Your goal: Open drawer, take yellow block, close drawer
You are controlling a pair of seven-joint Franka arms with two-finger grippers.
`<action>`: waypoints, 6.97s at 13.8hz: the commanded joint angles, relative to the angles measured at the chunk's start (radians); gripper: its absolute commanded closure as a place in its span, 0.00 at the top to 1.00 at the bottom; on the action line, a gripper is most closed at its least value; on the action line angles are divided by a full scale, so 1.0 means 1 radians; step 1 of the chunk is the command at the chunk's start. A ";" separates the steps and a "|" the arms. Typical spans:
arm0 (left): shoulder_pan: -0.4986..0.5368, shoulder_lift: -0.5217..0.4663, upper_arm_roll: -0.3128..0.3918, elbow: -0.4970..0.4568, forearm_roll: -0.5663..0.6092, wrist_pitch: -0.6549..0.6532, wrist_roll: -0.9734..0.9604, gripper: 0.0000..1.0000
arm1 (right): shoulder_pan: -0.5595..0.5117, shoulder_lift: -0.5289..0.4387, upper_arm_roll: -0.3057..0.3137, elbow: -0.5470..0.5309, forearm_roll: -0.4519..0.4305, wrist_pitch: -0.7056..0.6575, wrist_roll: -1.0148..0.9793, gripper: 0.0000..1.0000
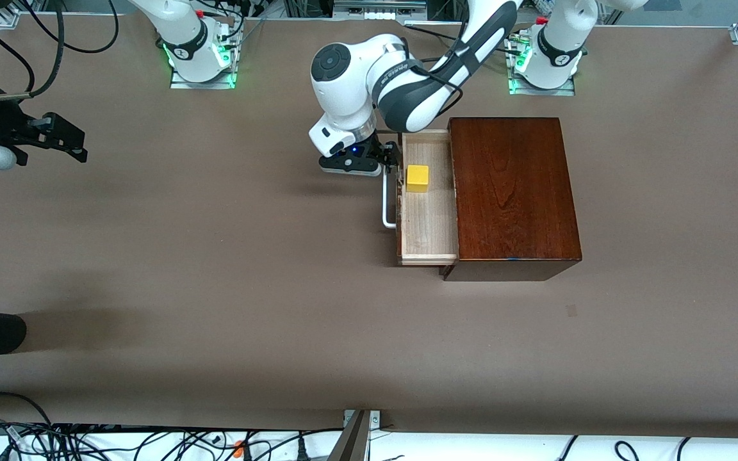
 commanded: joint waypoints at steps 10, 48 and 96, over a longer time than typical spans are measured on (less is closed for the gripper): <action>0.494 -0.309 -0.001 0.114 -0.250 -0.343 0.554 1.00 | 0.035 0.043 0.015 0.012 0.065 0.030 -0.011 1.00; 0.536 -0.604 0.342 -0.196 -0.311 -0.244 0.891 1.00 | 0.874 0.734 0.033 0.371 -0.053 0.513 -0.509 1.00; 0.516 -0.555 0.088 -0.176 -0.330 -0.333 1.089 1.00 | 0.055 0.387 -0.082 -0.176 0.085 0.509 -0.263 0.00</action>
